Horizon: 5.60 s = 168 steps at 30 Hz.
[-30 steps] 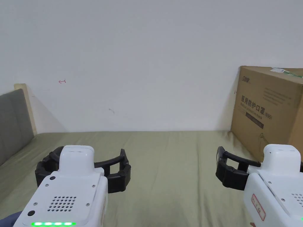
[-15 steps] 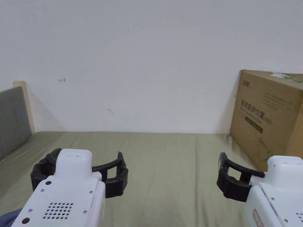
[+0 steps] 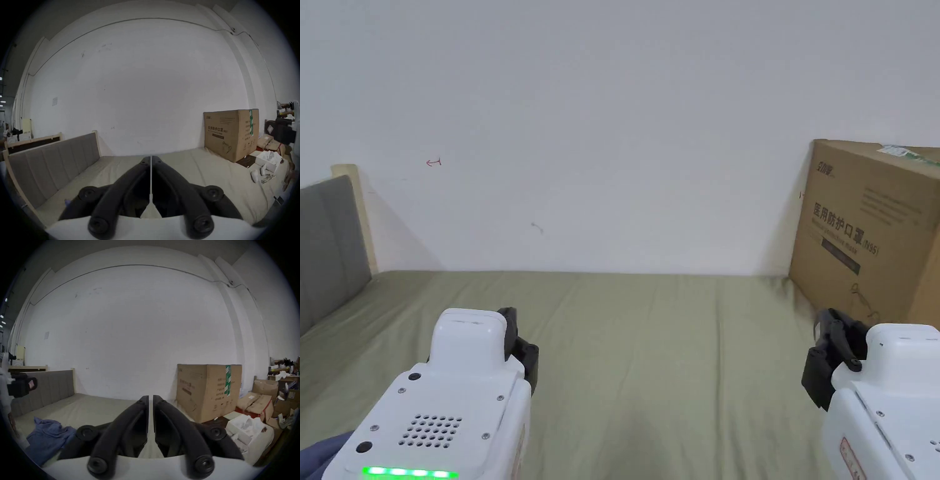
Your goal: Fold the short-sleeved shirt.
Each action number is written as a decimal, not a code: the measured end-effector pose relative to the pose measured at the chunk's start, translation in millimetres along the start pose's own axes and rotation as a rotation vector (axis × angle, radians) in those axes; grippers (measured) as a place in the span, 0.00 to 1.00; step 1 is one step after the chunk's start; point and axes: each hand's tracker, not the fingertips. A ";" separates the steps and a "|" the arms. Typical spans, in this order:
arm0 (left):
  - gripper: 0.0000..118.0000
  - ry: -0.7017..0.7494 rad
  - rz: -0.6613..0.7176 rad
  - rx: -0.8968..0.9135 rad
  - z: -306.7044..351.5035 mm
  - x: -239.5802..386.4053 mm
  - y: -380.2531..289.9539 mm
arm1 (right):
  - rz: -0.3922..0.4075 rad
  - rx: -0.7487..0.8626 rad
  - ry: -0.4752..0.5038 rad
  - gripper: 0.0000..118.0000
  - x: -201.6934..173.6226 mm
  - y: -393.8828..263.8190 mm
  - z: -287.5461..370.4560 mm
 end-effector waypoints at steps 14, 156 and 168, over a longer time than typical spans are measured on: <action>0.00 -0.008 0.028 -0.071 -6.0 -8.9 -12.5 | 0.018 -0.075 -0.017 0.00 -3.2 -14.4 -5.3; 0.90 -0.279 0.317 -1.190 -133.9 21.7 -267.9 | -0.183 -0.370 0.046 0.00 63.4 -76.3 -2.6; 0.07 -0.351 0.267 -0.915 -38.0 -25.0 -200.5 | -0.130 -0.735 0.250 0.00 8.1 -129.8 -154.5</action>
